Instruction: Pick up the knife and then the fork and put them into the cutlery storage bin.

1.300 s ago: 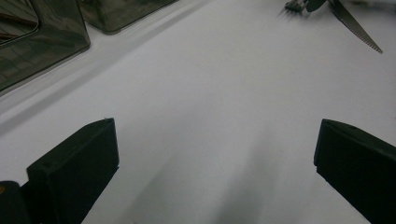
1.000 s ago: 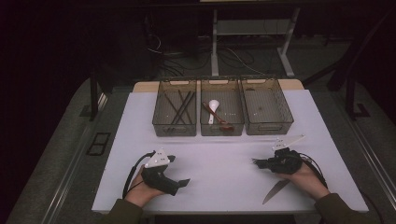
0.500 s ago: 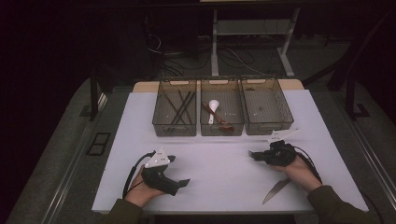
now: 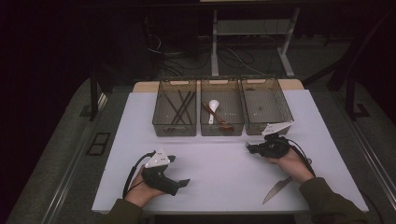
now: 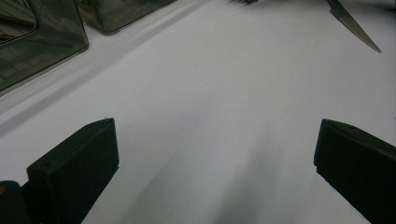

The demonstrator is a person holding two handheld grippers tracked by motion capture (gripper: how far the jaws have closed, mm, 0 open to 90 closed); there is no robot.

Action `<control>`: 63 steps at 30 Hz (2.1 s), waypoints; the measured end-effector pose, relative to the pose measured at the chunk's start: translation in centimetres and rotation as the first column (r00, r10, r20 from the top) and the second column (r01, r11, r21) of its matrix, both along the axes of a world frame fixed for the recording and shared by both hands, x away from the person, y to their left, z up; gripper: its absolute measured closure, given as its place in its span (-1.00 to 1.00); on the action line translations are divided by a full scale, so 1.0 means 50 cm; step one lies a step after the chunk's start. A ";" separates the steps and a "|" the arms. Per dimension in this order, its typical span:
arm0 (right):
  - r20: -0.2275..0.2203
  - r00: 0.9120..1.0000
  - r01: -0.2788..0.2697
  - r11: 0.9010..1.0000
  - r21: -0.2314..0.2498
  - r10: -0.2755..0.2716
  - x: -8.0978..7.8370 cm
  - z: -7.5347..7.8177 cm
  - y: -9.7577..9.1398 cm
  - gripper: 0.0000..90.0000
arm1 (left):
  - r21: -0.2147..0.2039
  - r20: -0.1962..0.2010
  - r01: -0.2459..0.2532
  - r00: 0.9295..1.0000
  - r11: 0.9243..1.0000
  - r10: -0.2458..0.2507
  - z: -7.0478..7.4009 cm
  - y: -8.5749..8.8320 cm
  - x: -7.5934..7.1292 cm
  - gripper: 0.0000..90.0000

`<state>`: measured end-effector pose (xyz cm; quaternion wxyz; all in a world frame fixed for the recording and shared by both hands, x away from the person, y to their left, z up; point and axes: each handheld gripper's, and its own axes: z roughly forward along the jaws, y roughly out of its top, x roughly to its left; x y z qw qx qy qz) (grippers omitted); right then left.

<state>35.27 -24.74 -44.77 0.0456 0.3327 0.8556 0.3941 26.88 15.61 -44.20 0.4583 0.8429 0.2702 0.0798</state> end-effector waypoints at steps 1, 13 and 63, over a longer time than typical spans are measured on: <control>0.001 1.000 0.001 1.000 -0.001 -0.001 0.003 0.000 0.002 0.98 | 0.000 0.000 0.001 1.000 1.000 -0.001 0.000 0.000 0.000 -1.00; -0.015 1.000 -0.006 1.000 0.017 0.006 -0.007 0.031 -0.017 0.50 | -0.003 0.000 0.000 1.000 1.000 0.000 0.001 0.001 0.000 -1.00; -0.239 0.959 -0.267 0.779 -0.567 0.155 0.029 0.055 0.004 0.86 | 0.025 0.014 -0.004 1.000 1.000 0.004 0.000 0.008 0.003 -1.00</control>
